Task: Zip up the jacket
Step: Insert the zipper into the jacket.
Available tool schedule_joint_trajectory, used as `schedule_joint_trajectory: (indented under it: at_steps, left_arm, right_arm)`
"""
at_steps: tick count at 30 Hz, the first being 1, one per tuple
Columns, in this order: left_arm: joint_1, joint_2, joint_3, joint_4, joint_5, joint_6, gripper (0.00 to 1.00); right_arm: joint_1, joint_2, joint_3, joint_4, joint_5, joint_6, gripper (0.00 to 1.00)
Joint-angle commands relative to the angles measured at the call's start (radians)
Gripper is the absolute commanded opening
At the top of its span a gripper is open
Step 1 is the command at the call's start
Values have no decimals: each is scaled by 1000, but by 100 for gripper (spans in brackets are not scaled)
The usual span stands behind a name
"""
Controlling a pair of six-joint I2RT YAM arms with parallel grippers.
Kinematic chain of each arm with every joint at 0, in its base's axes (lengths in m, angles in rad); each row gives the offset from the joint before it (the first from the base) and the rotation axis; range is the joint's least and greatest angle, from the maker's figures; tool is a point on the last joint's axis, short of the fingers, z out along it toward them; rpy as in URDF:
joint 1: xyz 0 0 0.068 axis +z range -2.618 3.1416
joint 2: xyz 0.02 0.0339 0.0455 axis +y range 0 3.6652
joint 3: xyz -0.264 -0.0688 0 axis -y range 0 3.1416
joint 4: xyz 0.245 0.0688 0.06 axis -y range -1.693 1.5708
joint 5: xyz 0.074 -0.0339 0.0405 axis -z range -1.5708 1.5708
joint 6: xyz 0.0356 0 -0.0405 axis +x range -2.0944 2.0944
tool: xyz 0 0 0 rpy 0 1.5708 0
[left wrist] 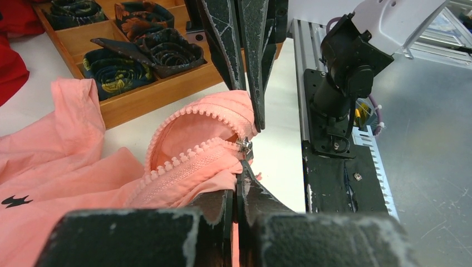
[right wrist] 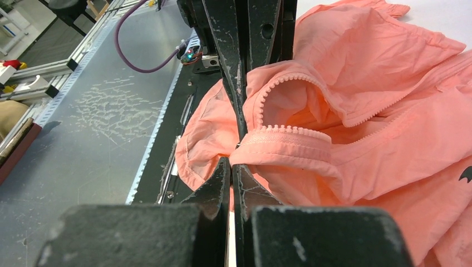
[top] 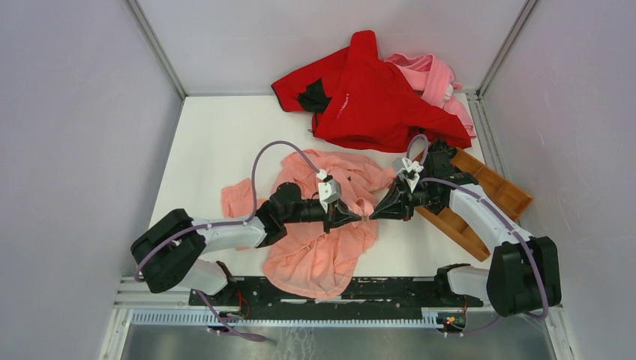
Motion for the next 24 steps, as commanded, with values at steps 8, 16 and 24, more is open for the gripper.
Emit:
schedule_joint_trajectory:
  at_steps: [8, 16, 24]
  left_arm:
    - [-32, 59, 67, -54, -3, 33, 2]
    - [-30, 120, 70, 8, 51, -15, 2]
    - [-25, 164, 97, 32, 60, -18, 2]
  right_arm:
    - [-44, 91, 163, -302, -10, -306, 0]
    - [-54, 130, 143, -384, 21, -425, 0]
    - [-11, 46, 39, -139, 26, -177, 0]
